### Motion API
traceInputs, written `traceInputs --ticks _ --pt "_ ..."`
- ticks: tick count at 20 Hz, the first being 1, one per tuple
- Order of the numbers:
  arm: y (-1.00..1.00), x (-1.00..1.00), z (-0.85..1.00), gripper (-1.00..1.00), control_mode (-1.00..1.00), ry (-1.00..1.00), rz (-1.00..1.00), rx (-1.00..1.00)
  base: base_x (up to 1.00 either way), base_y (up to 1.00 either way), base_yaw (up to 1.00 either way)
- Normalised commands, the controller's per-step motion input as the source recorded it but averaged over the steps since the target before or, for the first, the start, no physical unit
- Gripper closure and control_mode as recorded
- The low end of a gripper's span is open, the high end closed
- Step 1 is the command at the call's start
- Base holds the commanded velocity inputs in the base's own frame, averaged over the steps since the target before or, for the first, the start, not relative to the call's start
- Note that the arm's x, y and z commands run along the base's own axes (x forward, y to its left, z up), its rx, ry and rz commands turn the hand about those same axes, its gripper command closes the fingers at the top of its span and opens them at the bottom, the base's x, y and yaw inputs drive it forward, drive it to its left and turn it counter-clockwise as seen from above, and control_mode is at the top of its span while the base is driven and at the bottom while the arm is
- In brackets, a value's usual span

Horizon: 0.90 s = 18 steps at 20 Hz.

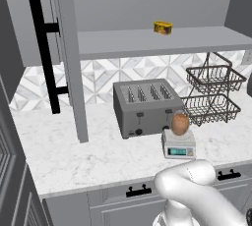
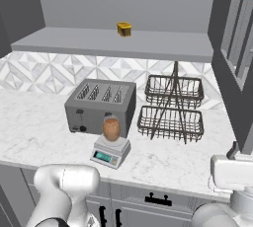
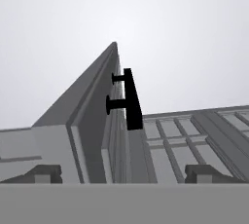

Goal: Pick the honey bottle and place it on the digital scale for weighing, and close the cabinet.

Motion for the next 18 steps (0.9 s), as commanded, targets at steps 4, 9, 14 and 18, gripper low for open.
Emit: traceInputs --ticks 4,9,14,18 --pt "-0.18 -0.22 0.23 -1.0 -1.0 0.0 0.0 0.01 0.0 0.0 0.0" --pt "-0.17 -0.16 -0.24 -1.0 -1.0 0.0 0.0 0.0 0.0 0.0 0.0" --pt "-0.13 0.28 0.59 -1.0 -1.0 0.0 0.0 0.02 0.0 0.0 0.0" --pt "-0.09 0.33 0.86 -1.0 -1.0 0.07 0.0 0.0 0.0 0.0 0.0"
